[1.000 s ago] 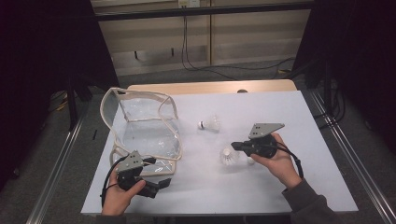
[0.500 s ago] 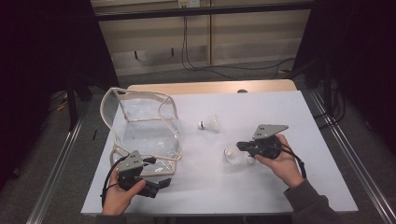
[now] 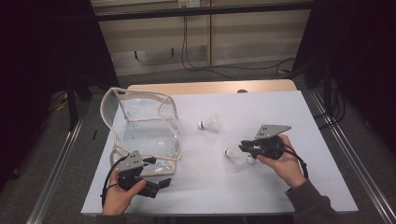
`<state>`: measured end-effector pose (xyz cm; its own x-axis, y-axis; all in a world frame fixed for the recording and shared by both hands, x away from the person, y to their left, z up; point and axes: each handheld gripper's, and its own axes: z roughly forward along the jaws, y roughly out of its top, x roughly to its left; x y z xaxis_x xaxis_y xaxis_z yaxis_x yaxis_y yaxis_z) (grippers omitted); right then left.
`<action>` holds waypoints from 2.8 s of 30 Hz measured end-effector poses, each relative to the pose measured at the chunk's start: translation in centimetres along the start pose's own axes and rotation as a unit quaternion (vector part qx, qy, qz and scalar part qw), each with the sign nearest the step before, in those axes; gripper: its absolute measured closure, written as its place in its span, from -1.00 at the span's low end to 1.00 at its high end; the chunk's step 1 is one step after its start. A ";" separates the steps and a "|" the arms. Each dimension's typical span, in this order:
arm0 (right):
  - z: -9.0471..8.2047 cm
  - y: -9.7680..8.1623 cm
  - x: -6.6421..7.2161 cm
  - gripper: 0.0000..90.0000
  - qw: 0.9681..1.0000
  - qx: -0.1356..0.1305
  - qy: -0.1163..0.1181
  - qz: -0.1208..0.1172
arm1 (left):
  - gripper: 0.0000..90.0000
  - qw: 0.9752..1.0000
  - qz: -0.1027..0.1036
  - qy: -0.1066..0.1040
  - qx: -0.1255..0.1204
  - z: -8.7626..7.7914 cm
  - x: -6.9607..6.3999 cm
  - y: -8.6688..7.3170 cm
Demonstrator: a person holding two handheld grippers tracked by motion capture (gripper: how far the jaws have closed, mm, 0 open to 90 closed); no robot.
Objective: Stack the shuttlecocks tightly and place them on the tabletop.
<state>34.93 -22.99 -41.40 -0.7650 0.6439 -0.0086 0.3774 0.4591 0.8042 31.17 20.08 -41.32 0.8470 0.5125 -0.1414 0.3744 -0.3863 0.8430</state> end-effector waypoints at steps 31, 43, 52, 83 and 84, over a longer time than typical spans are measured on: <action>-1.4 -2.1 1.4 0.06 1.000 0.006 0.000 0.013 | -0.92 1.000 -0.002 0.000 -0.001 0.0 -0.1 0.0; -2.6 -2.6 1.5 -0.16 0.999 -0.010 -0.003 0.032 | -0.92 1.000 -0.002 0.001 -0.002 0.0 -0.1 0.0; -2.8 -2.8 2.0 -0.28 0.999 -0.015 0.006 0.039 | -0.92 1.000 -0.003 0.002 -0.001 0.0 -0.1 0.0; -1.7 -3.4 3.6 -0.44 0.999 -0.004 0.026 0.042 | -0.92 1.000 -0.004 0.002 -0.002 0.1 -0.1 0.0; -1.7 -3.4 3.7 -0.44 0.999 -0.002 0.027 0.041 | -0.92 1.000 -0.004 0.003 -0.003 0.1 -0.1 0.0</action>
<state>29.97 -23.18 -43.16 -0.7591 0.6448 0.0893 0.4374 0.4036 0.8036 31.12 19.95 -41.34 0.8417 0.5198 -0.1460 0.3798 -0.3779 0.8444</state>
